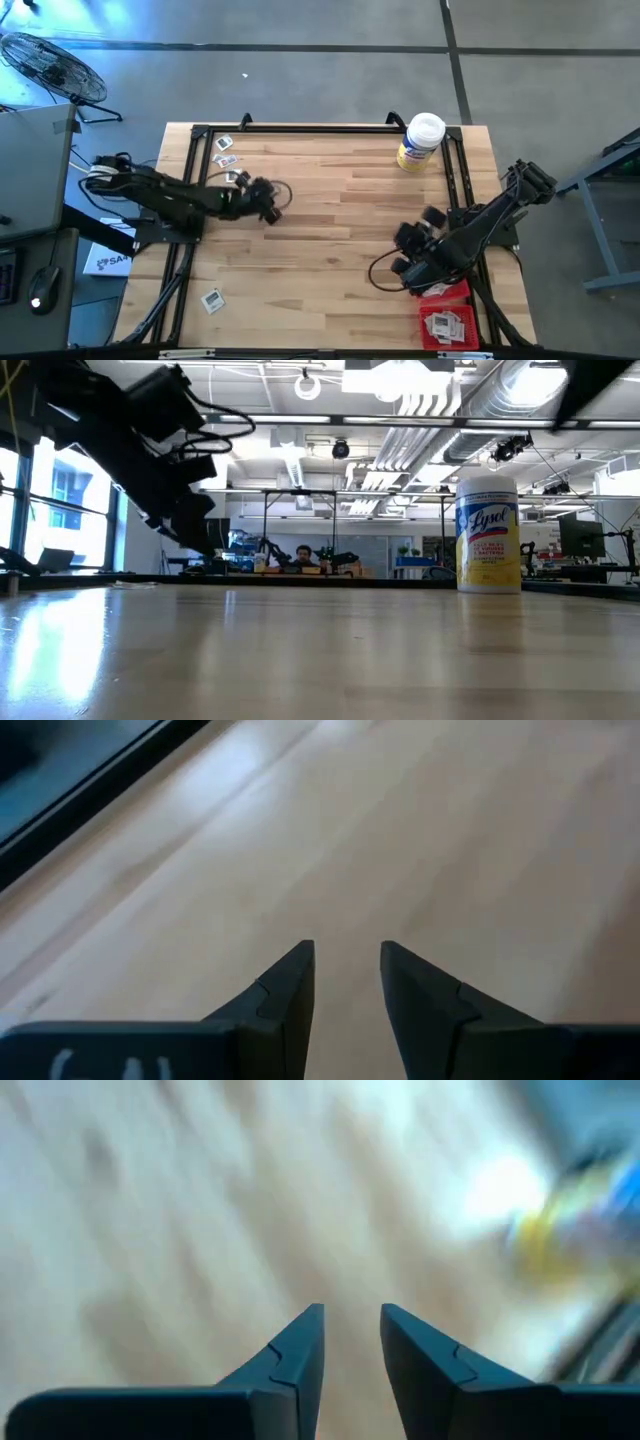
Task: Pick & Place First Aid Supplies
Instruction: Put the white ointment pack into the top red bin
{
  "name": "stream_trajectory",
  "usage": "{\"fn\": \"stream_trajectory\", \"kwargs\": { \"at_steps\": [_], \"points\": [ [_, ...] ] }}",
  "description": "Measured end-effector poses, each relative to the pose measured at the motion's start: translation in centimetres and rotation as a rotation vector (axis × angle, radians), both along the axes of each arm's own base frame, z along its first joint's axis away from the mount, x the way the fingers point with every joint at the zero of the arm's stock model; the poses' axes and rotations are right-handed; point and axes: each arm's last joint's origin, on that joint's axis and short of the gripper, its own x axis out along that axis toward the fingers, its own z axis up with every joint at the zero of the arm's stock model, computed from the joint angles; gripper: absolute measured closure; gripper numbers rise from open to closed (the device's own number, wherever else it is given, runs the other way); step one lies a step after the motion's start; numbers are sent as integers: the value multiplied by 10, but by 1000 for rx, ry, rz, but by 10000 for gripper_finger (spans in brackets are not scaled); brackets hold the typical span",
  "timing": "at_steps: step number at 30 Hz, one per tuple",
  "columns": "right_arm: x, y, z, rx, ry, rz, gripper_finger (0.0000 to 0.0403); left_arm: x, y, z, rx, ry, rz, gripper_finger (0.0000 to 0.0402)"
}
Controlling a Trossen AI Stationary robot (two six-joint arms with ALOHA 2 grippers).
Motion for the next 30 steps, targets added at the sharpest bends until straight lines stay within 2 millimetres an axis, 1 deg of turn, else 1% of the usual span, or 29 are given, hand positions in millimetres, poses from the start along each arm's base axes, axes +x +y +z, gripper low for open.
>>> {"fn": "stream_trajectory", "kwargs": {
  "at_steps": [3,6,8,10,12,15,18,21,25,30],
  "points": [
    [9,-1,4,-242,-148,118,308,-10,20,5,-31,8,102,287],
    [19,-6,-3,-456,-267,147,308,-21,37,8,-53,9,216,287],
    [28,-14,-11,-548,-308,128,308,-27,47,8,-68,20,287,287],
    [38,-23,-19,-585,-323,102,308,-34,56,6,-86,32,360,287],
    [49,-33,-28,-579,-318,80,308,-40,66,5,-111,24,444,287],
    [67,-49,-40,-507,-331,71,308,-48,81,5,-116,-22,574,287],
    [84,-64,-49,-386,-351,144,308,-56,96,7,-52,-50,708,287],
    [96,-76,-55,-283,-436,226,305,-65,107,8,-27,-68,811,286],
    [103,-86,-61,-183,-580,307,282,-74,108,-1,-65,-107,897,286],
    [99,-94,-72,-141,-706,299,249,-87,100,-19,-58,-169,1027,286]
  ]
}}
